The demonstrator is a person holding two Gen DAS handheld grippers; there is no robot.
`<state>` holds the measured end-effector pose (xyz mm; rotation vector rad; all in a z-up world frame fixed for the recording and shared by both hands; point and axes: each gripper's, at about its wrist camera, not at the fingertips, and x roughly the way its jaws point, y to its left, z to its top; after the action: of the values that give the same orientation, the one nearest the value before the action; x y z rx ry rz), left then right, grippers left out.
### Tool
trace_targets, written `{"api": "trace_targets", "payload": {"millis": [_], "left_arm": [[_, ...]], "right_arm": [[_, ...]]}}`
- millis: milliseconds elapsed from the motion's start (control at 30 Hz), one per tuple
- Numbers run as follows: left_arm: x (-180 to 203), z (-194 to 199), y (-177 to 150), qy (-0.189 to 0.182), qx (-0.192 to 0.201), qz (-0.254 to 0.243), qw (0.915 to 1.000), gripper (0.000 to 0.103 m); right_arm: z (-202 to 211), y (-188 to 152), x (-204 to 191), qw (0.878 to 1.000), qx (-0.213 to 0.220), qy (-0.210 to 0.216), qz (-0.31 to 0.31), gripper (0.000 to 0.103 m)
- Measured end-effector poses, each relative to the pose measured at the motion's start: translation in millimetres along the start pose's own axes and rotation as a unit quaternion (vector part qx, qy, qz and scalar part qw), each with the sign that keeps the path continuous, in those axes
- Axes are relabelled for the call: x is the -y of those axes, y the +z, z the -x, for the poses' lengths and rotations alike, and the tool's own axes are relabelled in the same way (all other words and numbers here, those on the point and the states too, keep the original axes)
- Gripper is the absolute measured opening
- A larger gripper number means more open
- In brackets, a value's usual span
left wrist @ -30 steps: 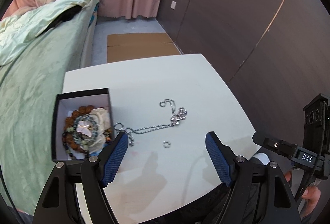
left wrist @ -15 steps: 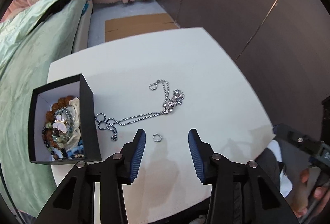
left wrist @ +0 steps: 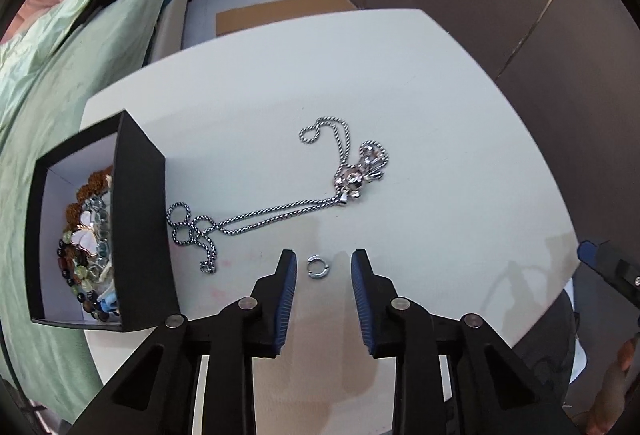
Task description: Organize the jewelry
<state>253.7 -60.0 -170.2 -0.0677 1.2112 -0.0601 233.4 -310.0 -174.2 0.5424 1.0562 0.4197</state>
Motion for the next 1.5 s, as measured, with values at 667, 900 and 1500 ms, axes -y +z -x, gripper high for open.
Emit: {"api": "trace_targets", "payload": {"millis": [667,900,1500], "left_arm": [[-2,4,-6,0.009,0.015,-0.008,0.9998,0.012],[-11,33,-1,-0.002,0.049,-0.005,0.9988,0.012],[-41,65,2,-0.052,0.064,0.014,0.9965,0.0]], "right_arm": [[-15,1,-8,1.0,-0.015,-0.01,0.008,0.074],[-24,3,-23,0.999,-0.021,-0.012,0.023,0.074],[-41,3,-57,0.998,-0.036,-0.015,0.052,0.074]]}}
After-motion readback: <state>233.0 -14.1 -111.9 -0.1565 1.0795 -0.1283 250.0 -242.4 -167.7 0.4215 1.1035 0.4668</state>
